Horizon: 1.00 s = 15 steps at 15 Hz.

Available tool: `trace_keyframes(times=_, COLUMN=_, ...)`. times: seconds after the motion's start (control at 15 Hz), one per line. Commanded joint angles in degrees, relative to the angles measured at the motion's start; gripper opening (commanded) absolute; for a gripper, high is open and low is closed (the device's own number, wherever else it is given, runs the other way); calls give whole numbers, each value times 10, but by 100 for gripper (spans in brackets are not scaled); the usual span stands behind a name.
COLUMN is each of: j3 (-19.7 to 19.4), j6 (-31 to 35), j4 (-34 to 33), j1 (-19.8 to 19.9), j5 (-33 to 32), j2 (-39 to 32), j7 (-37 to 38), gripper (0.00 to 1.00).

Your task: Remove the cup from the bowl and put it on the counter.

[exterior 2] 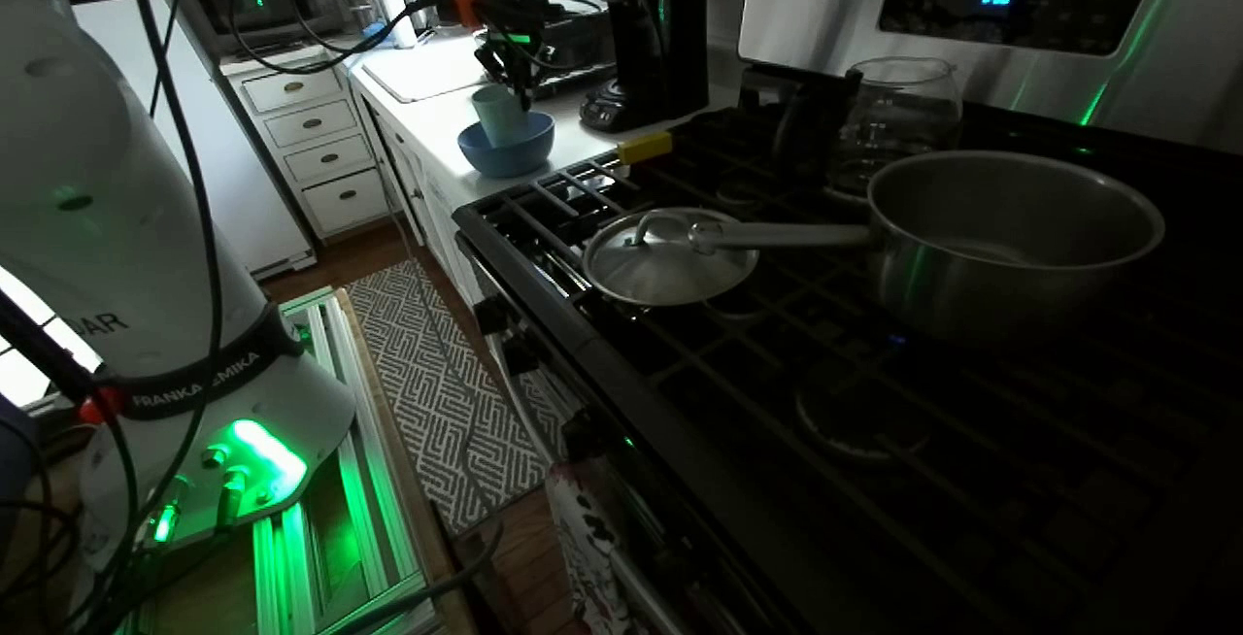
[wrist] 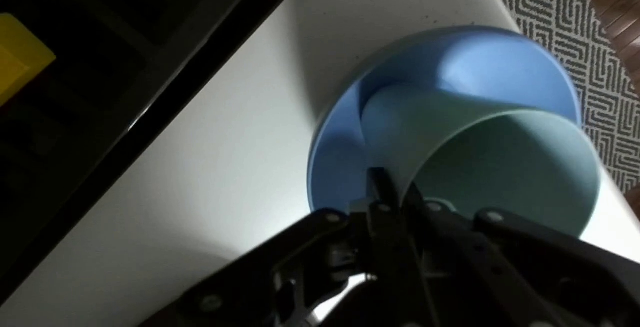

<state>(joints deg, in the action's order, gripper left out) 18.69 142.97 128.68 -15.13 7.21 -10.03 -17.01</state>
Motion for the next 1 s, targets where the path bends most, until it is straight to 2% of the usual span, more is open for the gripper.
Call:
trace_keyframes(times=0.0, j3=8, j6=-23, j4=-12, j1=-3, j5=8, j2=24, j7=10, gripper=1)
trace_keyframes(times=0.2, j3=8, j6=-28, j4=-13, j1=-3, j5=8, j2=56, j7=26, gripper=1)
trace_keyframes(times=0.4, j3=-15, j6=-30, j4=1, j1=2, j5=-27, j2=104, j7=102, gripper=1)
trace_keyframes(times=0.6, j3=-42, j6=-37, j4=9, j1=20, j5=-25, j2=137, j7=160, gripper=1)
trace_keyframes(times=0.73, j3=-58, j6=-45, j4=9, j1=33, j5=-41, j2=137, j7=204, gripper=1)
trace_keyframes(times=0.93, j3=-78, j6=-23, j4=12, j1=48, j5=-9, j2=100, j7=191, gripper=1)
